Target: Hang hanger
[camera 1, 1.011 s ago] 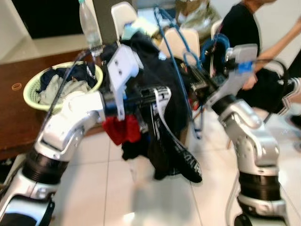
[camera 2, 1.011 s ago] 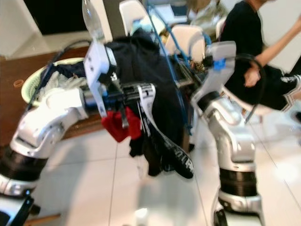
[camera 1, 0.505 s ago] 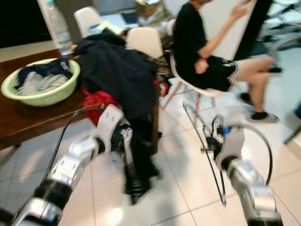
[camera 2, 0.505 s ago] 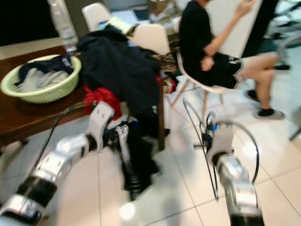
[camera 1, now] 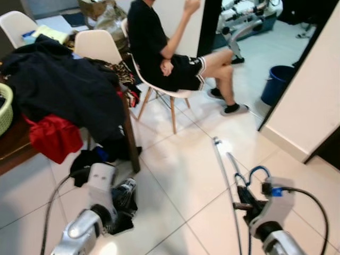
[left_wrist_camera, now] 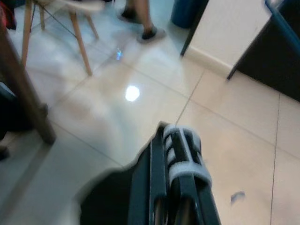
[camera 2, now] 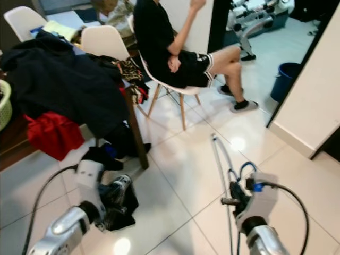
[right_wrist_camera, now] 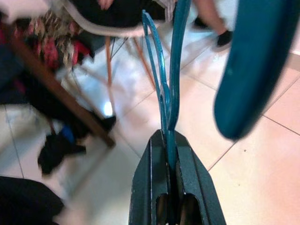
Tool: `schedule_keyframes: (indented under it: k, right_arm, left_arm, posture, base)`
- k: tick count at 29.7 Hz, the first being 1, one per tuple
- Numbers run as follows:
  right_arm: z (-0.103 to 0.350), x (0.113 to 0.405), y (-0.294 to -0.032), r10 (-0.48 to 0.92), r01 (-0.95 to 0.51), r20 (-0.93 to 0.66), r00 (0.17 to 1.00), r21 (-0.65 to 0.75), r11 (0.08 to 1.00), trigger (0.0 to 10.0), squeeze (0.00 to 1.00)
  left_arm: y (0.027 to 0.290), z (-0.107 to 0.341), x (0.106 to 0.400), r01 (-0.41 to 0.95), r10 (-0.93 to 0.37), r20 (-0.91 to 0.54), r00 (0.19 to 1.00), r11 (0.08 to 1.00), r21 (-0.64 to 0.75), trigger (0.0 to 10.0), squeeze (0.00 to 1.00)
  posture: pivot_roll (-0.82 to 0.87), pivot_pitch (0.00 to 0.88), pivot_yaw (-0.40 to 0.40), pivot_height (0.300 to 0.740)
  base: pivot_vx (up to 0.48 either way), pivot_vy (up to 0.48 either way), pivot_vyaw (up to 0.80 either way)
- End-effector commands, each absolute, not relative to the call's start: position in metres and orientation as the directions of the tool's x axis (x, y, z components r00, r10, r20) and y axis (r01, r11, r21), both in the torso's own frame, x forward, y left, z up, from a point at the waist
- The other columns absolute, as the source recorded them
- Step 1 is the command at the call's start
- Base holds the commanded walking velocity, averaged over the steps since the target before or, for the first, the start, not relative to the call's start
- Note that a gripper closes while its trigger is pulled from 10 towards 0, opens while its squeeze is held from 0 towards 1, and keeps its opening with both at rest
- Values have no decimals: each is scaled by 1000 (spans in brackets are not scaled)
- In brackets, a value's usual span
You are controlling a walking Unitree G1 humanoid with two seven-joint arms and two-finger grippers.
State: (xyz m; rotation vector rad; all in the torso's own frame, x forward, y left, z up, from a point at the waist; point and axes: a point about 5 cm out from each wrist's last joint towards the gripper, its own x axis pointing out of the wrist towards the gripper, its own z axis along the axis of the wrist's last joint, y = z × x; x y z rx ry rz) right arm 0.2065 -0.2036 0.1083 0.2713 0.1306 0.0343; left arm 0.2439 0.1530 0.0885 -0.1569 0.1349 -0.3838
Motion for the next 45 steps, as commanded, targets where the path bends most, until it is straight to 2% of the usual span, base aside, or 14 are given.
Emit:
schedule_keyframes:
  k: [1, 7, 11, 18, 30, 45]
  right_arm:
    - [107, 198, -201, 73, -29, -125, 990, 323, 946, 10000, 0]
    - [100, 204, -195, 59, -9, -153, 987, 309, 951, 10000, 0]
    - [98, 219, -185, 110, -55, -165, 980, 308, 950, 10000, 0]
    - [95, 213, -187, 143, -72, -183, 973, 352, 933, 10000, 0]
    - [93, 210, -191, 139, -61, -185, 973, 377, 924, 10000, 0]
    - [92, 210, -191, 157, -71, -190, 969, 397, 915, 10000, 0]
  left_arm:
    - [157, 86, 246, 353, -385, -63, 921, 891, -286, 10000, 0]
    - [158, 96, 246, 361, -395, -38, 918, 871, -333, 10000, 0]
    - [163, 95, 244, 320, -365, -55, 929, 872, -370, 10000, 0]
    - [167, 97, 241, 292, -332, -41, 943, 877, -382, 10000, 0]
    - [161, 94, 245, 322, -373, -56, 926, 858, -400, 10000, 0]
    - [163, 95, 243, 310, -360, -55, 931, 864, -397, 10000, 0]
  posture:
    - [-30, 173, 7, 740]
    - [-11, 184, 13, 740]
    - [6, 183, -4, 740]
    - [9, 193, -15, 740]
    - [-11, 173, -1, 740]
    - [-2, 179, -8, 740]
  base:
    - [0, 0, -800]
    - [0, 0, -800]
    - [0, 0, -800]
    - [0, 0, -800]
    - [0, 0, -800]
    - [0, 0, -800]
